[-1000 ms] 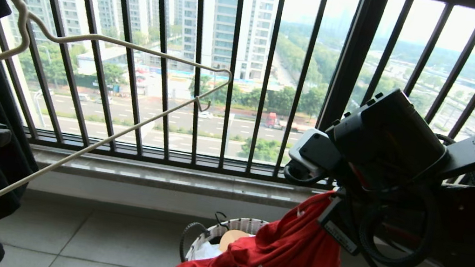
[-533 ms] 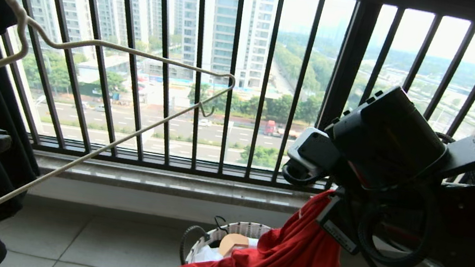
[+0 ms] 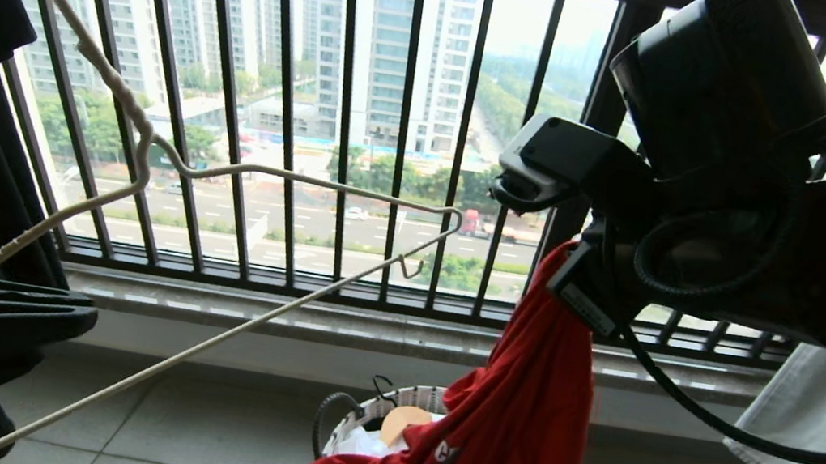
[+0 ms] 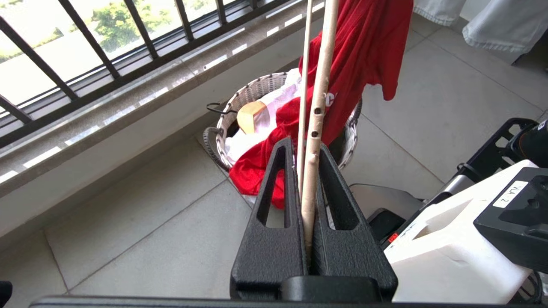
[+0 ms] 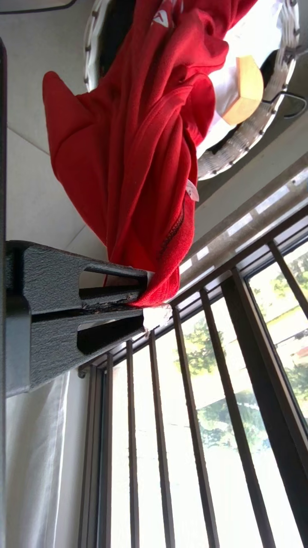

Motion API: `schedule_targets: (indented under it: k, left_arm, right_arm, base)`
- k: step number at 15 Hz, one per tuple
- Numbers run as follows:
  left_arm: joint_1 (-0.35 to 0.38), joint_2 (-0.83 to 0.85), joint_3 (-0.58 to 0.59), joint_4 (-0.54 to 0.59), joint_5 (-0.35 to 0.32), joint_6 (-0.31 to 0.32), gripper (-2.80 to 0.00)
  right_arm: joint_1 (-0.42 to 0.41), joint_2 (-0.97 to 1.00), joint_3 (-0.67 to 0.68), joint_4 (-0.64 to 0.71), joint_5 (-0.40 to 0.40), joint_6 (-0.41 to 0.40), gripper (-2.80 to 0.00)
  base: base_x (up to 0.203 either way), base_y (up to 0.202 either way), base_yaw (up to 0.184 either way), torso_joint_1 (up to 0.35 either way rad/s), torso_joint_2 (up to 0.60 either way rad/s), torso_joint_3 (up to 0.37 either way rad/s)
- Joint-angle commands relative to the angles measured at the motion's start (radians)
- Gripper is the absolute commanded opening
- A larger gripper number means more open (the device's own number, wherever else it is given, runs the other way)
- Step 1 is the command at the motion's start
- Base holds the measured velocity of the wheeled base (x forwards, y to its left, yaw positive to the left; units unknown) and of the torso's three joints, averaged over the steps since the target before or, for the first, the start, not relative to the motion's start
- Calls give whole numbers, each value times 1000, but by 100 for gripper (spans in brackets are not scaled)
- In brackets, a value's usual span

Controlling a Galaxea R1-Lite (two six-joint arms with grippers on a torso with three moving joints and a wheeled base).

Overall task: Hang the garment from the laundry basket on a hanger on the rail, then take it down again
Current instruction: Pick up clothes from the basket, then hang the clothes on the clothes rack

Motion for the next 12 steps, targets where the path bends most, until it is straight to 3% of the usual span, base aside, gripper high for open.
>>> schedule_targets:
  k: [1,3,6,8,12]
  left_arm:
    - [4,36,26,11,-22,7,-280]
    - [33,41,35,14,-124,10,-280]
    - [161,55,35,14,-227,51,-280]
    - [233,60,9,14,-318,59,-280]
    - [276,219,-211,84,-345,104,-280]
  right_arm:
    - [-20,38,-61,6,21,-20,-280]
    - [-49,34,-80,25,91,-22,-280]
    - [-74,13,-94,70,177,-23,-280]
    - [-75,18,-137,78,181,-38,-280]
    - [-101,19,-150,91,191,-41,-280]
  base:
    - [0,0,0,0,0,0]
    - [0,0,0,0,0,0]
    - [0,0,0,0,0,0]
    - [0,0,0,0,0,0]
    - [0,0,0,0,0,0]
